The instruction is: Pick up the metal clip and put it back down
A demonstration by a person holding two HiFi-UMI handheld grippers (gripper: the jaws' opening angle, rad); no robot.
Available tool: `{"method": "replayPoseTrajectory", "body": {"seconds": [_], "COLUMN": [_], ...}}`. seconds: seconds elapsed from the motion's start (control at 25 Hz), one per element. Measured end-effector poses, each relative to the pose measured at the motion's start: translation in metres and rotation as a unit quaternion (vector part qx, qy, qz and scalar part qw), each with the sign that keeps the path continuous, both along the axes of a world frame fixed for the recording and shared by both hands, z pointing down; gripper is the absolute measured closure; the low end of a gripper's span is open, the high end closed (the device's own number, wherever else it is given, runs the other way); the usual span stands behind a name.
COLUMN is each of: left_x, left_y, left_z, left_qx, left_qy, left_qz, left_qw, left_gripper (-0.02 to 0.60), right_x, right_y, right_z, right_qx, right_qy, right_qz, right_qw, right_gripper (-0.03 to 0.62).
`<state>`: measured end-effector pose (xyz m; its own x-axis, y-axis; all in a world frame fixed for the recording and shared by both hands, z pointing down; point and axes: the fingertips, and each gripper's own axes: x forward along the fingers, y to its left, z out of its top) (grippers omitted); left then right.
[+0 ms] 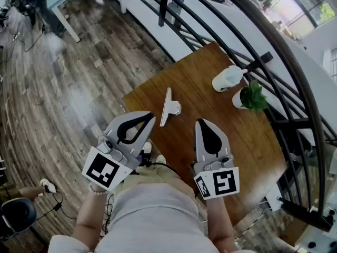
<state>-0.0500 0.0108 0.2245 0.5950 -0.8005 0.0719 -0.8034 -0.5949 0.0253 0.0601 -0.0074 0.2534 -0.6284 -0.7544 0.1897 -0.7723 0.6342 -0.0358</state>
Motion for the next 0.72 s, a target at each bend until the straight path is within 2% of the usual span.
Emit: {"method": "replayPoseTrajectory", "body": {"seconds": [0.72], "left_x": [0.000], "left_y": [0.001], "left_z": [0.013], "left_qx": [-0.015], "left_qy": [0.007], "left_qz": [-0.003], "left_qw": [0.9999], "left_gripper": [0.580], "right_x": [-0.009], "right_y": [0.002], "right_z": [0.006], "right_qx": [-0.003], "right_qy": [0.005], "right_qz": [-0.009], "right_qw": [1.000], "right_gripper": [0.572]}}
